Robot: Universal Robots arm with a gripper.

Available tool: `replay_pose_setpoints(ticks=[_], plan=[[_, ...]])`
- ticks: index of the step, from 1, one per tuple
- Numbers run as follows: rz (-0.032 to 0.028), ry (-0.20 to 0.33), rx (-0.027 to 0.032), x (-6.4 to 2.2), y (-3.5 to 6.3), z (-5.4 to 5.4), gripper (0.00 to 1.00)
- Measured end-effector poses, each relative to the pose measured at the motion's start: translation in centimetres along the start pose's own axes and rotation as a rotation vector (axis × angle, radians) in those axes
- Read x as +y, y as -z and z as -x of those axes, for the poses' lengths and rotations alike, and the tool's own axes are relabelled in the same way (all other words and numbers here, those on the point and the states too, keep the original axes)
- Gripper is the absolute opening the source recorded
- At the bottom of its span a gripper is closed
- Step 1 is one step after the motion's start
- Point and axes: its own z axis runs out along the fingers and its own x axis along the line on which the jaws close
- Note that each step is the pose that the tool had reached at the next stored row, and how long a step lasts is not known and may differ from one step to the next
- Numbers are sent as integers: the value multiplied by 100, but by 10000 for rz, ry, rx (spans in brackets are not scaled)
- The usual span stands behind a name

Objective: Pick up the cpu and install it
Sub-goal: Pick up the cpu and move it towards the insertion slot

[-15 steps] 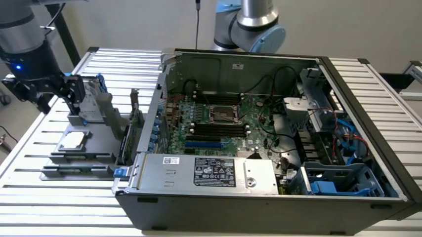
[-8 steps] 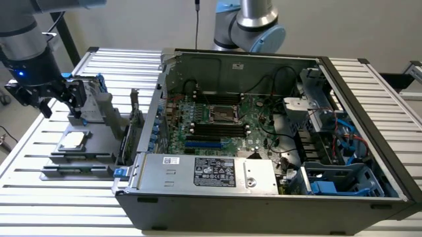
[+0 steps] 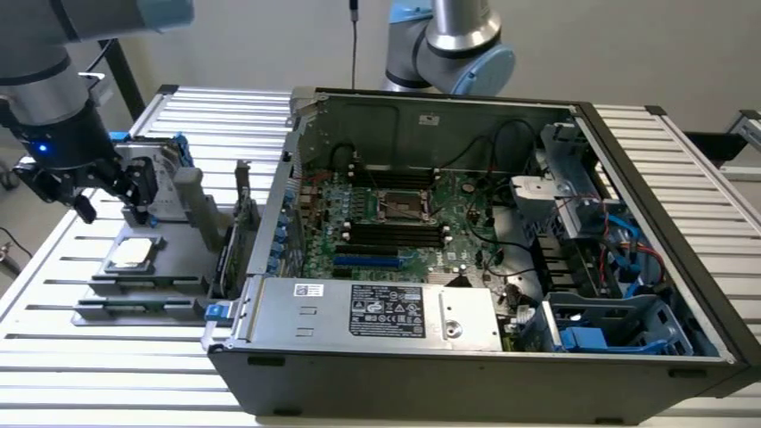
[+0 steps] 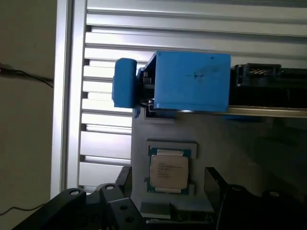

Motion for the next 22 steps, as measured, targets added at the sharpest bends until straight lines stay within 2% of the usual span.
replay_pose_setpoints(ticks=[10, 15, 22], plan=[[1, 0, -1, -147, -179, 12, 71], [0, 0, 0, -161, -268, 60, 71], [2, -25, 0, -163, -394, 67, 71]])
